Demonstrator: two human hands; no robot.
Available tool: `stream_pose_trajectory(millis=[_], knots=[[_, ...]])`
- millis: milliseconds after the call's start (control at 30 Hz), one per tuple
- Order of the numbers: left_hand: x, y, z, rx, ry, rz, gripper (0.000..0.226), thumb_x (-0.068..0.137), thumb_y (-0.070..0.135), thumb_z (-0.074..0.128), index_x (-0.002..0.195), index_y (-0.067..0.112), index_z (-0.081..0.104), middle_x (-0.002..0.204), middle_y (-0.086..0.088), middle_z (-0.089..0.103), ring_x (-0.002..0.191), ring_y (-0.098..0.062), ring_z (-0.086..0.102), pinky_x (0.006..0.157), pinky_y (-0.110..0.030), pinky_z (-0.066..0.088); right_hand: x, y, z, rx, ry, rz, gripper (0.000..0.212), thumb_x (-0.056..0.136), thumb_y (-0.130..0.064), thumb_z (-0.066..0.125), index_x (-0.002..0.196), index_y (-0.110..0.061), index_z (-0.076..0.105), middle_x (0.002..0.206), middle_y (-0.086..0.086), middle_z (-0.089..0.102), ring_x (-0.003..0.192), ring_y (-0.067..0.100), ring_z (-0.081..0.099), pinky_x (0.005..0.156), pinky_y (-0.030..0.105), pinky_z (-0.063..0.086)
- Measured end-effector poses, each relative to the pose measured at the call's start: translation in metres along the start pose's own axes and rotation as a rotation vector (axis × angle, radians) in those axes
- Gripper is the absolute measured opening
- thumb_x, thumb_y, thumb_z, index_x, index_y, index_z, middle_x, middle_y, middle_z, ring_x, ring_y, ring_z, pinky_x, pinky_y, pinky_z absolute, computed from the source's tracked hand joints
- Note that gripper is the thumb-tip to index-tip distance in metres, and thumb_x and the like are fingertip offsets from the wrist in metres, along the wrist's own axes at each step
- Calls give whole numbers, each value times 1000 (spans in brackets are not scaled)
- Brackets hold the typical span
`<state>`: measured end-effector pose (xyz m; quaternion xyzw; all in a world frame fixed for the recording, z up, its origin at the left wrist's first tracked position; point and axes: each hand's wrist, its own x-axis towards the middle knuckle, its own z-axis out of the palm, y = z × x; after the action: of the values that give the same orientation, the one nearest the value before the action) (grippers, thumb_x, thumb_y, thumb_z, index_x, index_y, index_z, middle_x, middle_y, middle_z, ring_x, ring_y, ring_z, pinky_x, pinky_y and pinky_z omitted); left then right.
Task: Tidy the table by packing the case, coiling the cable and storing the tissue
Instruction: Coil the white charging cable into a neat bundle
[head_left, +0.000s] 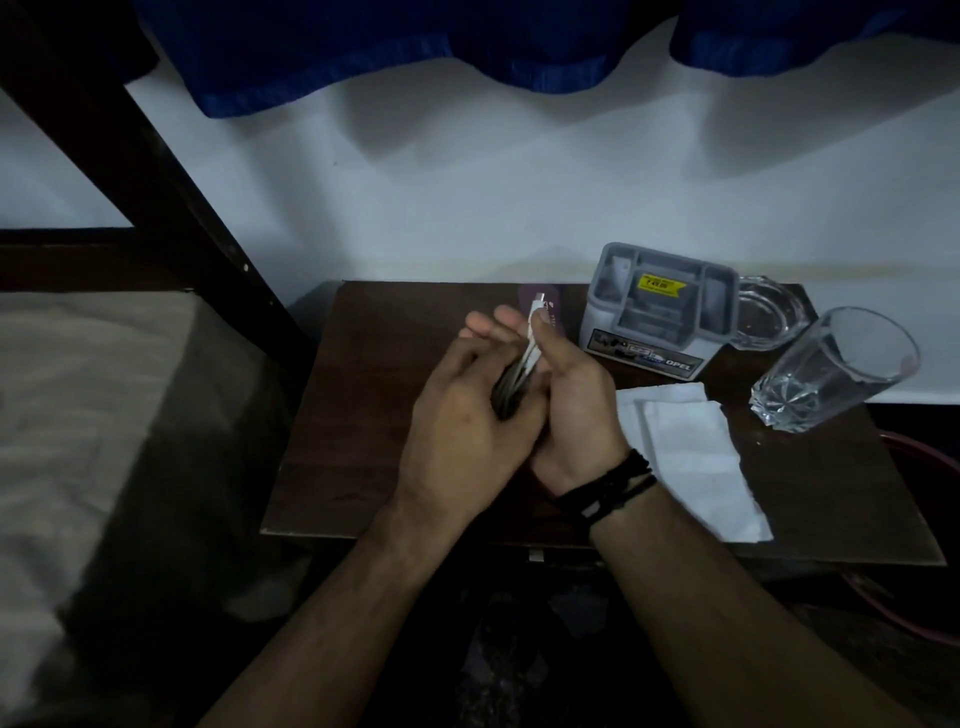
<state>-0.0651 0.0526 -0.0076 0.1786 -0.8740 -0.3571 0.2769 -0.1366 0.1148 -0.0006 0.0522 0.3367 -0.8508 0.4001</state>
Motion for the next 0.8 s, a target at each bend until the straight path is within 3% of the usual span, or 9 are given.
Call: stream_pose_trajectory(millis=[67,167,300,400,500,600,667,733,800], knots=[[1,0,1,-37,-10,-45,41,86,35,65,120,14,73,108,2,65,97,-8,62,88,-19,49,0,0,-1,31,4,-7,60,82,-28,62,134,2,55,131,23,66,124,32,64,104,40,52],[4,-3,-1,-94,-41,-122,33,83,32,69,113,18,76,105,3,73,97,-9,68,90,-31,54,0,1,-4,7,33,3,39,100,-22,53,130,3,58,132,24,65,124,32,64,101,38,53],[7,-1,-6,-196,-99,-243,35,73,36,70,105,24,79,100,9,77,94,-3,71,88,-36,57,-1,2,-3,-29,29,-20,32,103,-22,50,113,4,66,125,25,68,123,33,65,104,37,52],[9,-1,-8,-211,-132,-268,38,71,43,65,101,25,80,93,11,78,89,-3,71,85,-36,58,0,5,-2,-13,51,-28,30,104,-19,51,114,5,65,130,28,65,123,33,65,100,35,54],[8,-4,-7,-201,-174,-243,28,78,32,71,102,21,80,96,8,77,89,-2,70,84,-28,56,2,4,-1,44,75,-14,39,99,-16,57,128,9,58,136,27,61,125,34,63,95,33,57],[9,-10,-4,-144,-174,-173,21,86,23,77,106,15,79,104,0,69,97,-6,64,88,-14,47,2,1,-2,86,85,-29,67,76,-22,69,134,9,54,136,27,61,126,34,63,98,34,55],[11,-12,-5,-156,-199,-204,15,89,21,76,102,15,79,100,-2,67,91,-7,62,83,-14,45,3,1,-5,87,74,-5,58,83,-24,66,131,6,56,130,24,64,126,32,63,99,34,54],[13,-12,-7,-231,-237,-256,9,92,19,73,96,15,79,93,-1,69,83,-10,64,77,-24,49,4,3,-7,64,63,25,40,98,-25,56,126,3,60,126,21,66,124,30,64,99,34,54],[13,-10,-10,-338,-255,-314,9,93,15,70,93,15,79,91,2,72,85,-13,68,80,-30,52,4,4,-8,47,38,33,38,102,-25,49,125,3,61,128,21,67,122,29,66,102,36,52]])
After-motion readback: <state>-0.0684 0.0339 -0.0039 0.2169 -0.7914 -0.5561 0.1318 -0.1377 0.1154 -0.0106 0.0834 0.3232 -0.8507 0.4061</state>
